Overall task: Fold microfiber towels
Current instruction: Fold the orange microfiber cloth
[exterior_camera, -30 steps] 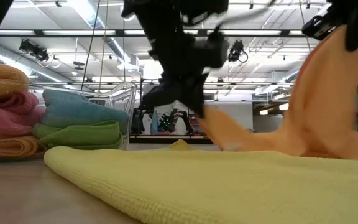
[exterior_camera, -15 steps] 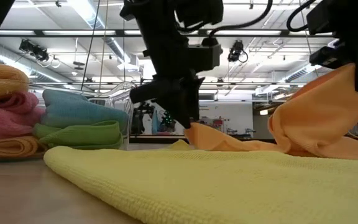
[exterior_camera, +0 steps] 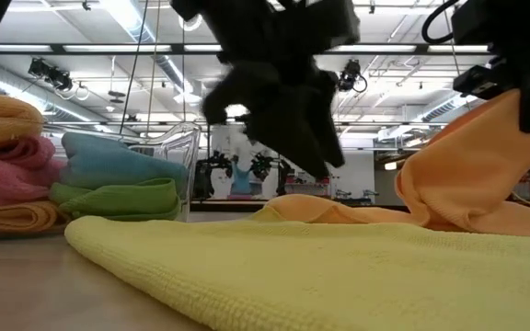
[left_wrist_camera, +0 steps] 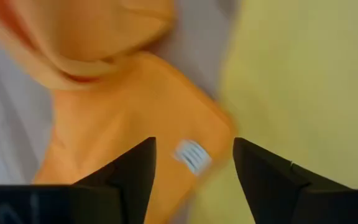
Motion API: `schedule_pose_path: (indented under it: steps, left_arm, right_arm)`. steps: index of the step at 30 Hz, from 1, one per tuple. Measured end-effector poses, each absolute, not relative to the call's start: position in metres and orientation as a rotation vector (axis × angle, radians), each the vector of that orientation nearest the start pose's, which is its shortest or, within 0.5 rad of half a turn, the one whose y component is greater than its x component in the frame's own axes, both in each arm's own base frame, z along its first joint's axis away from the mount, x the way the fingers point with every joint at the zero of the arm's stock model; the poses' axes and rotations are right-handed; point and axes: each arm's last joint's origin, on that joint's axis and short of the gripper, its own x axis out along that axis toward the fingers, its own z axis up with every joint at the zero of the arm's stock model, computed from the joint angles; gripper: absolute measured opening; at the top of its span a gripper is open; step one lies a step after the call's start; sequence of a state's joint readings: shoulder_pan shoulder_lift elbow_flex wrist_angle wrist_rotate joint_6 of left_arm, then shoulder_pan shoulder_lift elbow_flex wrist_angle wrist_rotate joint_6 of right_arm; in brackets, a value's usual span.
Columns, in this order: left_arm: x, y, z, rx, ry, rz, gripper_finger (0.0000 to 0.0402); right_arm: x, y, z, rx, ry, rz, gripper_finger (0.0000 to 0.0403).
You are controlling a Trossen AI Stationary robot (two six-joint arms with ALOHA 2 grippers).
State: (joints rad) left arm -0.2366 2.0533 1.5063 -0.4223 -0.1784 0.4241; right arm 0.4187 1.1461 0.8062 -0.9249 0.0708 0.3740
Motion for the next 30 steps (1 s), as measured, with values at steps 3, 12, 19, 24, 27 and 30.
schedule_pose_path:
  steps: [3, 12, 19, 24, 27, 30]
  left_arm:
    - [0.430, -0.102, 0.171, 0.574, 0.927, -0.246, 0.0205]
    - [0.430, -0.121, 0.146, 0.574, 0.962, -0.294, 0.0172]
    - [0.434, -0.115, 0.142, 0.547, 0.961, -0.217, 0.0139]
    - [0.434, -0.114, 0.140, 0.548, 0.966, -0.213, 0.0085]
    - [0.435, -0.115, 0.140, 0.540, 0.960, -0.209, 0.0040]
    - [0.435, -0.116, 0.140, 0.539, 0.952, -0.210, 0.0010]
  right_arm:
    - [0.176, 0.076, 0.227, 0.021, 1.256, 0.063, 0.0006]
    - [0.177, 0.076, 0.227, 0.022, 1.251, 0.065, 0.0006]
    - [0.177, 0.077, 0.227, 0.025, 1.243, 0.068, 0.0006]
    - [0.177, 0.077, 0.228, 0.029, 1.243, 0.064, 0.0006]
    - [0.177, 0.077, 0.228, 0.029, 1.243, 0.065, 0.0006]
    - [0.177, 0.077, 0.228, 0.024, 1.243, 0.067, 0.0006]
